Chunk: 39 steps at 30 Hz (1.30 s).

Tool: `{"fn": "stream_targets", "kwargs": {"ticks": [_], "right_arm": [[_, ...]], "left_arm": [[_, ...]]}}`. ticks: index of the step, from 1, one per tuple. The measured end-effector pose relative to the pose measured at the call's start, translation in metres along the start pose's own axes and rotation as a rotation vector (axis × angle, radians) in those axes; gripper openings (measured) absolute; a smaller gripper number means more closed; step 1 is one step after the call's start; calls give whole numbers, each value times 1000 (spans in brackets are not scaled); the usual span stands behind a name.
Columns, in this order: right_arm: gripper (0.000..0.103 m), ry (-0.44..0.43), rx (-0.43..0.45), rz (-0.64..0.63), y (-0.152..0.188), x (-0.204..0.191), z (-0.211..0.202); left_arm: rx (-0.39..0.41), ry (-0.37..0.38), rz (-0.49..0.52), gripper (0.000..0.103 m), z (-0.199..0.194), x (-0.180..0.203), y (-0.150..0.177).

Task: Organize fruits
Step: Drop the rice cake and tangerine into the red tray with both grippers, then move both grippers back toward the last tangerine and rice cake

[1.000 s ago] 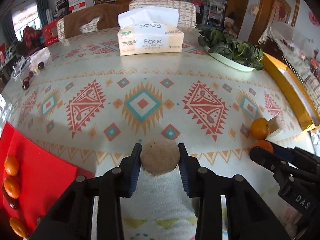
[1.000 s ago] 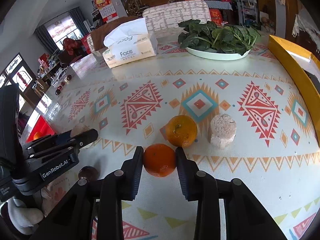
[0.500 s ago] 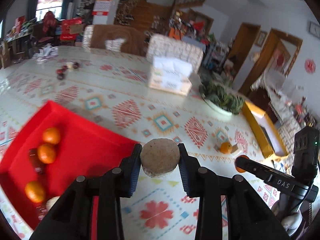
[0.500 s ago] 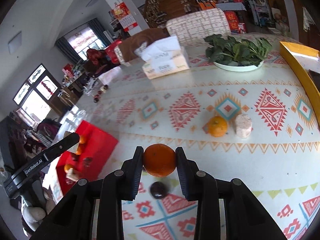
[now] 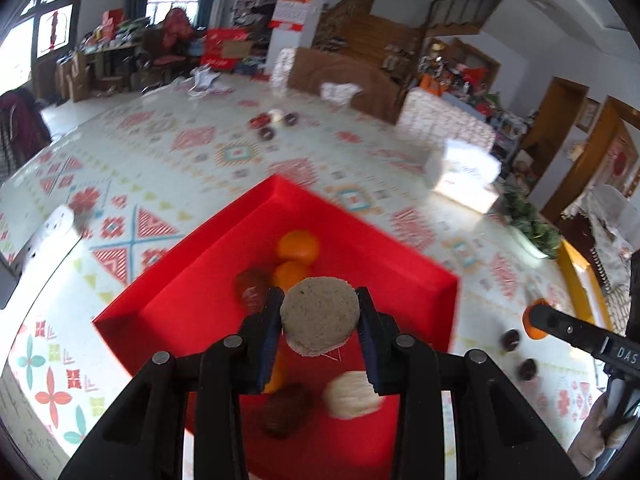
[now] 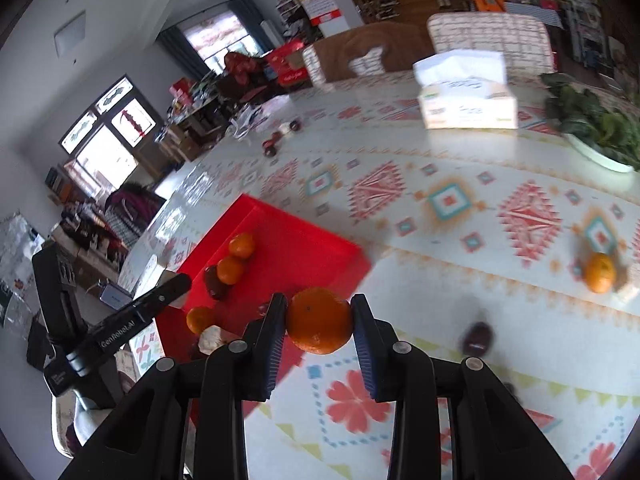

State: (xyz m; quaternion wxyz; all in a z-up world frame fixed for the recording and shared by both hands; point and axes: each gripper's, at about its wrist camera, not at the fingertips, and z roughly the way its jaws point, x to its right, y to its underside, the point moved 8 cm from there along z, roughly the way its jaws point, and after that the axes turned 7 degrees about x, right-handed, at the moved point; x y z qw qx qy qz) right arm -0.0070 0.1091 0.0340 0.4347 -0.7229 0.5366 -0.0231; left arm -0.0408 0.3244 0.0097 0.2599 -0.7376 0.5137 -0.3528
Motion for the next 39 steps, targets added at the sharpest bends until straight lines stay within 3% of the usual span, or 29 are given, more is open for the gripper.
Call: {"fn": "stream_targets", "kwargs": {"ticks": [3, 9, 11, 14, 16, 19, 27, 34, 39], "right_arm": [[36, -2, -44, -17, 1, -15, 33], [36, 19, -104, -49, 4, -30, 81], [37, 21, -114, -60, 4, -33, 91], [41, 19, -114, -66, 2, -38, 97], [49, 25, -92, -75, 0, -41, 93], [51, 44, -84, -113, 3, -47, 84], [51, 223, -132, -479, 68, -85, 69], [52, 422, -84, -791, 95, -98, 64], [57, 462, -91, -762, 92, -79, 55]], "left_arm": [[-9, -21, -13, 35, 5, -17, 4], [-11, 15, -33, 37, 8, -27, 5], [-5, 25, -43, 45, 7, -28, 4], [11, 44, -73, 54, 1, -30, 4], [24, 55, -86, 55, -4, -31, 3], [43, 60, -110, 56, -12, -32, 2], [135, 51, -215, 65, -46, -49, -2], [162, 55, -221, 71, -69, -41, 2], [185, 71, -215, 73, -85, -30, 1]]}}
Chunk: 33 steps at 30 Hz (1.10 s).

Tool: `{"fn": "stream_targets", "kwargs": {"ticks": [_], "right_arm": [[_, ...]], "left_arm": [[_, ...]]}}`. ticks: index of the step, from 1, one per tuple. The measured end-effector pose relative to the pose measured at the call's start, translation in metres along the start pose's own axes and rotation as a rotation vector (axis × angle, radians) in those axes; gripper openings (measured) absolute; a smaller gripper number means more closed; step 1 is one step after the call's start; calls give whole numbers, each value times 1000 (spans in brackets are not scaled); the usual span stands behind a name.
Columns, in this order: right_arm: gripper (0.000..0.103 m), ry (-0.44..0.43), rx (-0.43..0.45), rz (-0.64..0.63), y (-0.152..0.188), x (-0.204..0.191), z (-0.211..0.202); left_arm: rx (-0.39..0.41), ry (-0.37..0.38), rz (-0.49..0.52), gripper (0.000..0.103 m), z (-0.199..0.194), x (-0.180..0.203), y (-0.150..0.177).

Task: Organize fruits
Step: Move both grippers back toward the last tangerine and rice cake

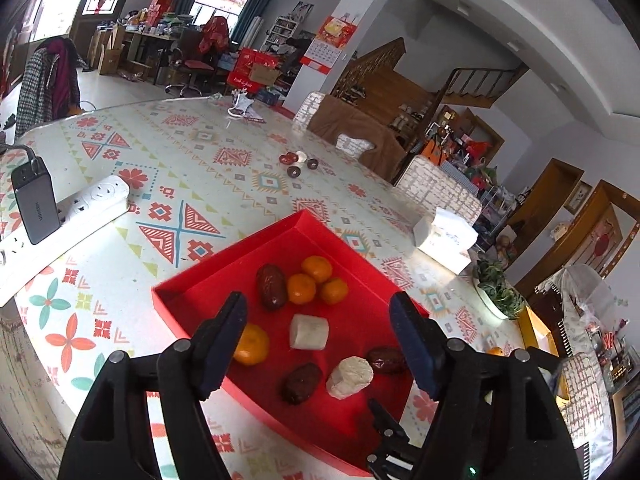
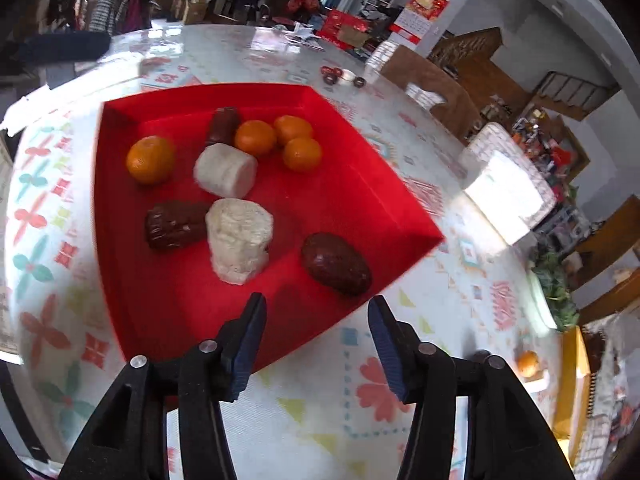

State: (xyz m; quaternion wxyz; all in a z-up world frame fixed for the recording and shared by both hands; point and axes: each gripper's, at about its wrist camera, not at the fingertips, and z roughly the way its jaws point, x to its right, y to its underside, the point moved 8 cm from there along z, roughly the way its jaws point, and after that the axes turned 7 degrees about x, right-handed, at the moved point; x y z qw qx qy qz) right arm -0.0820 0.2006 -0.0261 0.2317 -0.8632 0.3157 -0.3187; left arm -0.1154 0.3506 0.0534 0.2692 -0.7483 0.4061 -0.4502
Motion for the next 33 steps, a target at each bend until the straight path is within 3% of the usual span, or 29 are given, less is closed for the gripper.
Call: {"fn": "stream_targets", "kwargs": {"ticks": [5, 8, 10, 12, 15, 18, 19, 23, 25, 27, 31, 33], "right_arm": [[57, 12, -14, 26, 10, 14, -2], [58, -63, 0, 92, 11, 21, -4], [58, -87, 41, 164, 12, 33, -20], [58, -98, 136, 251, 8, 62, -45], [63, -35, 262, 357, 10, 110, -85], [82, 80, 373, 448, 24, 169, -126], [87, 111, 386, 472, 31, 187, -136], [88, 192, 376, 595, 72, 261, -163], [88, 225, 358, 651, 93, 288, -171], [88, 228, 323, 699, 110, 310, -167], [87, 81, 234, 828, 149, 326, -134], [76, 23, 196, 879, 164, 326, -108]], "left_arm": [[16, 12, 13, 78, -10, 13, 0], [23, 33, 27, 81, -17, 26, 0], [39, 41, 53, 88, -24, 39, -2], [88, 41, 92, 95, -38, 57, -9], [169, 84, 154, 96, -64, 89, -23], [284, 113, 256, 96, -100, 130, -33], [313, 127, 284, 96, -109, 142, -35], [401, 229, 367, 102, -136, 197, -29], [379, 261, 391, 102, -130, 216, -19], [304, 289, 398, 102, -109, 229, -3], [107, 305, 356, 102, -49, 235, 32], [1, 289, 318, 102, -17, 228, 53]]}}
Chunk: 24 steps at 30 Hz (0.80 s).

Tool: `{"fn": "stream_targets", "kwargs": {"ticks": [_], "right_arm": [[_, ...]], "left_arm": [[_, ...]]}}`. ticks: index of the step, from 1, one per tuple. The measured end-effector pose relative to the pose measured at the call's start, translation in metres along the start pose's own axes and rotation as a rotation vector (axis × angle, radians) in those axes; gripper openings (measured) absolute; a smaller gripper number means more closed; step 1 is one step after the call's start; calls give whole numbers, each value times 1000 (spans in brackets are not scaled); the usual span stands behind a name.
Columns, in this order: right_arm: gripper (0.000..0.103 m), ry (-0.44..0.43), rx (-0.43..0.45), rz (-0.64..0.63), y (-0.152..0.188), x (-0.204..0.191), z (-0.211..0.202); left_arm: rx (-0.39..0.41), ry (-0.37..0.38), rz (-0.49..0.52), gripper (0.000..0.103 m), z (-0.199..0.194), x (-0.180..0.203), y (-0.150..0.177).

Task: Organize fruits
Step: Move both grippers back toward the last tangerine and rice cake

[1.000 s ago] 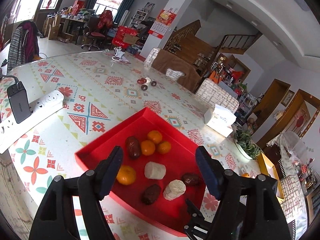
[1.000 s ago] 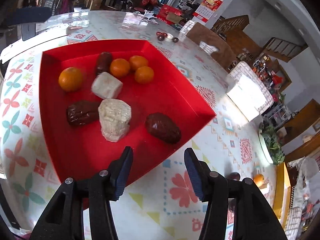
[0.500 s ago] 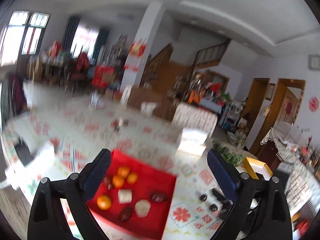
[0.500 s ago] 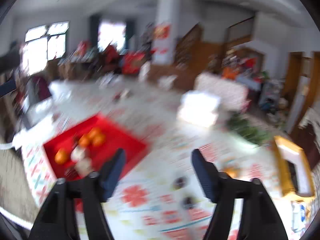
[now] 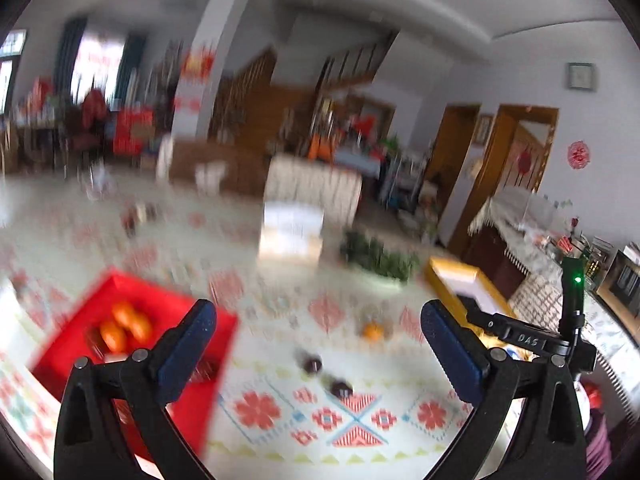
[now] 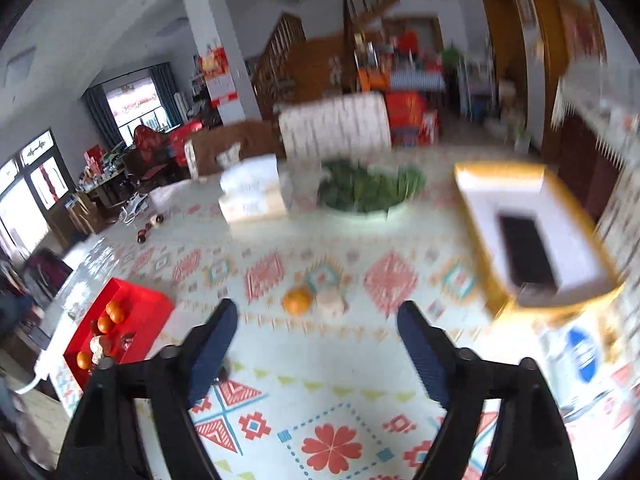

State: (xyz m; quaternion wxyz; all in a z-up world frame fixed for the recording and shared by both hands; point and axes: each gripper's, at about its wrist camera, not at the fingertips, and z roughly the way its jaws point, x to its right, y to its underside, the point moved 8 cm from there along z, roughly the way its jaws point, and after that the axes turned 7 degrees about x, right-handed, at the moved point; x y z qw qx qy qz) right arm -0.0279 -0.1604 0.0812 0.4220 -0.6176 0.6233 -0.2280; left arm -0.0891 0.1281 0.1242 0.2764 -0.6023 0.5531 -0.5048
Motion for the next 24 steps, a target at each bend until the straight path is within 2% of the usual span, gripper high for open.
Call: {"fn": "stream_targets", "kwargs": {"ticks": [2, 3, 4, 8, 15, 18, 21, 24], "right_arm": [[65, -11, -49, 26, 12, 8, 21], [62, -19, -73, 40, 17, 11, 32], [57, -21, -90, 49, 21, 14, 42], [57, 3, -133, 18, 29, 16, 81], [56, 23, -192, -30, 44, 18, 131], [48, 25, -185, -42, 44, 20, 138], [35, 1, -180, -47, 44, 17, 142], [34, -32, -180, -46, 44, 14, 142]], "left_arm": [[-69, 7, -31, 102, 20, -7, 19], [-98, 9, -39, 101, 28, -10, 27], [-124, 12, -44, 97, 37, -13, 34], [-202, 25, -25, 74, 72, -12, 49], [-286, 34, 7, 73, 132, 3, 47], [-336, 47, 23, 73, 160, 13, 52], [-386, 77, 27, 73, 184, 28, 61], [-438, 91, 37, 73, 205, 40, 74]]}}
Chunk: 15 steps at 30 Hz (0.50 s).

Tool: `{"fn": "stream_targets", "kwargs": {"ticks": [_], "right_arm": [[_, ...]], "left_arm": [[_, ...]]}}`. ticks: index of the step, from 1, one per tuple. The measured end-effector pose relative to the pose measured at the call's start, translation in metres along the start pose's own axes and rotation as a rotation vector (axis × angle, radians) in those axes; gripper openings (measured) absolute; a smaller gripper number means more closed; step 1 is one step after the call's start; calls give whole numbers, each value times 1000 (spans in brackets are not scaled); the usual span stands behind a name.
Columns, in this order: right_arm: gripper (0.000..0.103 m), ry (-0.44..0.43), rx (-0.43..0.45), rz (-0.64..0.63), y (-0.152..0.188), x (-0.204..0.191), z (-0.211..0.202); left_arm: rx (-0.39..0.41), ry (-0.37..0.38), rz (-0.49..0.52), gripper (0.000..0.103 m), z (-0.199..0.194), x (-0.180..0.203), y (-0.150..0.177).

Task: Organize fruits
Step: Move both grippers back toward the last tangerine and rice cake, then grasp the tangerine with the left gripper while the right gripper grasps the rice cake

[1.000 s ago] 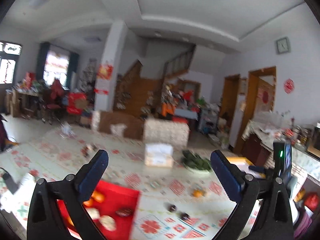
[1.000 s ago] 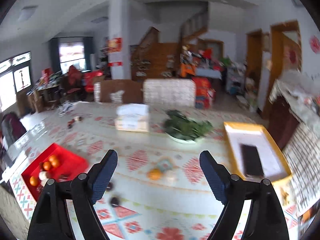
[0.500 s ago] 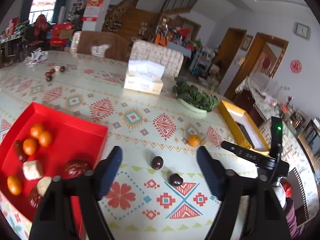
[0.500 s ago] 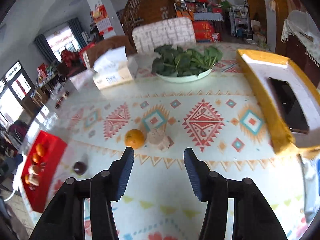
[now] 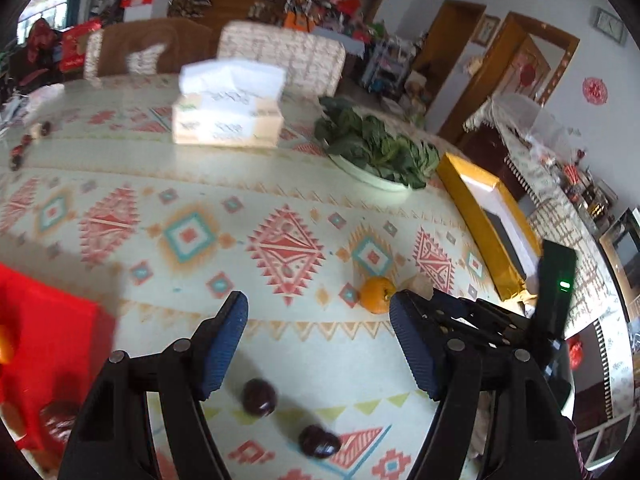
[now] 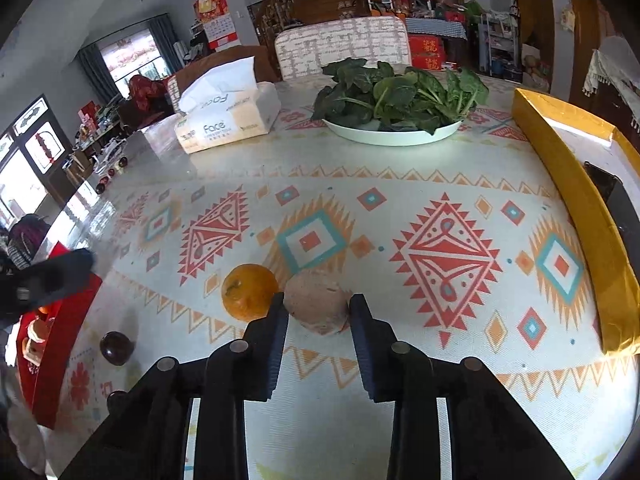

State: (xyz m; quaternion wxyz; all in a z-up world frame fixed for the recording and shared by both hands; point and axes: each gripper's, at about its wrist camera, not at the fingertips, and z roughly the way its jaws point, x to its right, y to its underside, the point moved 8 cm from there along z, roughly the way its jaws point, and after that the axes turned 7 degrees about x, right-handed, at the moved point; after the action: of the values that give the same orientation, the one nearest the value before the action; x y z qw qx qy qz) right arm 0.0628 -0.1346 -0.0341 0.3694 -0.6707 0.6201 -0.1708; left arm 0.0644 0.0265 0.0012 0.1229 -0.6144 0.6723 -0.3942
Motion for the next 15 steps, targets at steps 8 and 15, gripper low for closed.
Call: {"fn": "stream_targets", "kwargs": {"ticks": [8, 15], "right_arm": [[31, -1, 52, 106, -8, 26, -29], [31, -18, 63, 146, -13, 33, -35]], "left_arm": [[-79, -21, 113, 73, 50, 31, 10], [-143, -87, 251, 73, 92, 55, 22]]}}
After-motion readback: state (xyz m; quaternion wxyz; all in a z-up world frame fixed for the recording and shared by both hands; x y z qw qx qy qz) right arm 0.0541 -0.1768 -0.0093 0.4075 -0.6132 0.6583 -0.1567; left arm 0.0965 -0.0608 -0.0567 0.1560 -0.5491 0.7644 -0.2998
